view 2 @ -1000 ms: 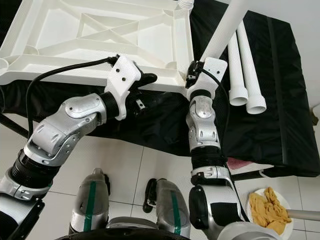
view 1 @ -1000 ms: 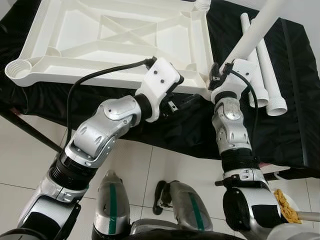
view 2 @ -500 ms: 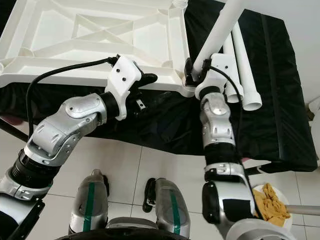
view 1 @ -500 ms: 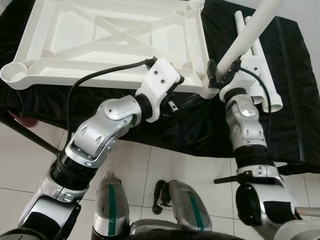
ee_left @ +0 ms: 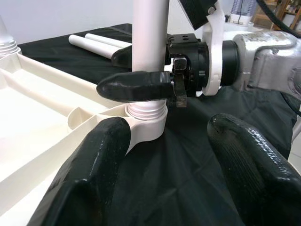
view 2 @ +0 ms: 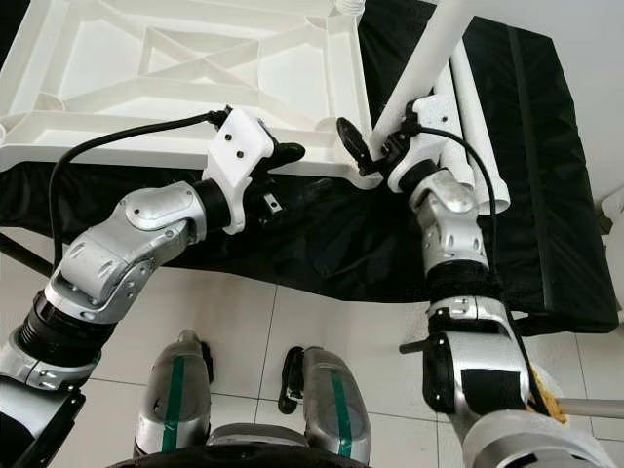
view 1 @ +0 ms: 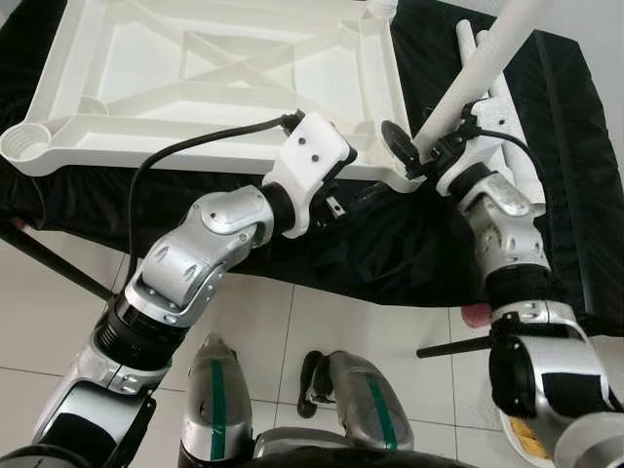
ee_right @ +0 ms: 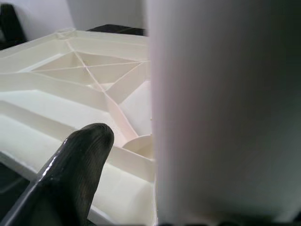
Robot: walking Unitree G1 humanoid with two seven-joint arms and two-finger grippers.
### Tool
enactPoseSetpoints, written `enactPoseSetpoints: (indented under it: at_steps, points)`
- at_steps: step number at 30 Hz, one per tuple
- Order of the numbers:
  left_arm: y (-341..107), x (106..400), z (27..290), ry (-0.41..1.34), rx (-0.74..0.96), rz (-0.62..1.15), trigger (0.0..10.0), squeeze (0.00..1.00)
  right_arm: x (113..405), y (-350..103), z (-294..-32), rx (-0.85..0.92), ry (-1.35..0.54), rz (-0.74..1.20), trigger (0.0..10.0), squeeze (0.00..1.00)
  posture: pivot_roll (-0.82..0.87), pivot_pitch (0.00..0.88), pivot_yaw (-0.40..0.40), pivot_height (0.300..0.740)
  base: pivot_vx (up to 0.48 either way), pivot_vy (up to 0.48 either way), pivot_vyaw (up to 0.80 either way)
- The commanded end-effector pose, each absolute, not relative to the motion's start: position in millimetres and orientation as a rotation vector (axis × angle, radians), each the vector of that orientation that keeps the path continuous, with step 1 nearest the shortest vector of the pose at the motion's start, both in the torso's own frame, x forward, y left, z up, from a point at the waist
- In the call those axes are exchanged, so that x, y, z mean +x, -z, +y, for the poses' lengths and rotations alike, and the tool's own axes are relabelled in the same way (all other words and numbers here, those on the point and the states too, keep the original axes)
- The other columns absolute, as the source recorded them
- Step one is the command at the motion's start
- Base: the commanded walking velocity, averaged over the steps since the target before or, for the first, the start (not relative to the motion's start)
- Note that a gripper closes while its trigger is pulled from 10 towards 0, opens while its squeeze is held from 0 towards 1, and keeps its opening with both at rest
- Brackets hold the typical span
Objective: Building children table
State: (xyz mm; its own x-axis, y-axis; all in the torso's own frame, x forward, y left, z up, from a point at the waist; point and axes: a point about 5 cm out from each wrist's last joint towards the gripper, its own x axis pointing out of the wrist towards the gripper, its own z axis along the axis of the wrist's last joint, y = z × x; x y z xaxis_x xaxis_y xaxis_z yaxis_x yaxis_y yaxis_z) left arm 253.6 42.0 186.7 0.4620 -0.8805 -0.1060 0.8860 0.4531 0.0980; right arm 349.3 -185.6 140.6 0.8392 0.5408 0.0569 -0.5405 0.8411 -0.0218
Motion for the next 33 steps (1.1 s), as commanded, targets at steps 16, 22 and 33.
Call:
enactPoseSetpoints:
  at_steps: [16,22,33]
  points:
    - [-191.9,251.8,42.5,1.131,0.158,0.038,10.0,0.00,353.3,-129.8,-209.5,-0.014,-0.579,0.016,0.0,0.00,0.15,0.039,-0.102,0.740,0.000,0.000,0.00]
    - [-191.0,250.6,42.5,1.141,0.160,0.044,10.0,0.00,350.4,-123.7,-214.1,0.006,-0.588,0.027,0.0,0.00,0.14,0.038,-0.098,0.740,0.000,0.000,0.00]
    - [-191.2,250.6,41.8,1.147,0.159,0.046,10.0,0.00,351.2,-124.2,-214.9,-0.025,-0.591,0.028,10.0,0.00,0.14,0.041,-0.097,0.740,0.000,0.000,0.00]
